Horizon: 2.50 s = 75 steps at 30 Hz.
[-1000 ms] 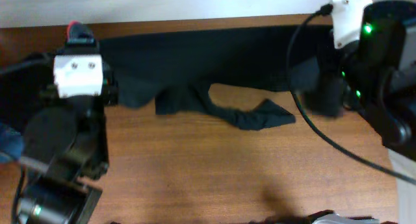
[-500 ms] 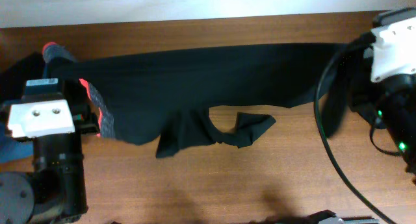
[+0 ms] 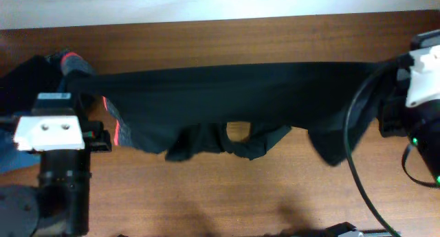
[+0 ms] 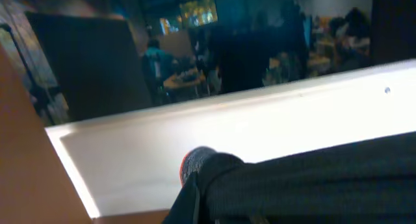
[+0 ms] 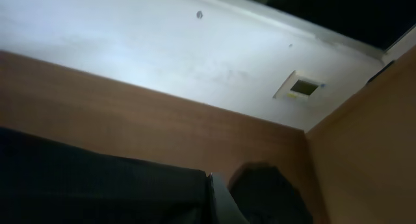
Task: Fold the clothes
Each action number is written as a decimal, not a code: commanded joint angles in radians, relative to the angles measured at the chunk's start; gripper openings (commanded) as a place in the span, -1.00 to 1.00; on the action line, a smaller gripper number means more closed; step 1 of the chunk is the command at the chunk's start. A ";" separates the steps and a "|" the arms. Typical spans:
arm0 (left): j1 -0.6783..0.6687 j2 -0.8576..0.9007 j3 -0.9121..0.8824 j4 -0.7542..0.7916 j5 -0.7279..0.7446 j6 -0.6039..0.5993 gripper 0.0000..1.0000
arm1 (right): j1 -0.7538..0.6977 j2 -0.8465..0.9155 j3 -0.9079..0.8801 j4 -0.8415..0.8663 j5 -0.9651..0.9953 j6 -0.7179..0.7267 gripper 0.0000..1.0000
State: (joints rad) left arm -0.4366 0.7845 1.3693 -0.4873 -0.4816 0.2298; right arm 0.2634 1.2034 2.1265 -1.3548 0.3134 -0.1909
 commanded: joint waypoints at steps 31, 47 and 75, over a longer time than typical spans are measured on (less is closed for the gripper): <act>0.284 0.856 0.057 0.000 0.063 -0.087 0.98 | -0.143 0.781 0.001 0.092 -0.114 -0.045 0.97; 0.282 0.853 0.050 -0.265 0.321 -0.140 0.98 | -0.154 0.785 -0.512 0.407 -0.220 -0.303 0.98; 0.282 0.853 0.049 -0.266 0.322 -0.140 0.99 | -0.154 0.832 -0.769 0.676 -0.235 -0.297 0.00</act>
State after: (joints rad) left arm -0.1520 1.6604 1.4067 -0.7528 -0.1711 0.1070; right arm 0.1154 2.0071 1.3666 -0.6830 0.0856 -0.4995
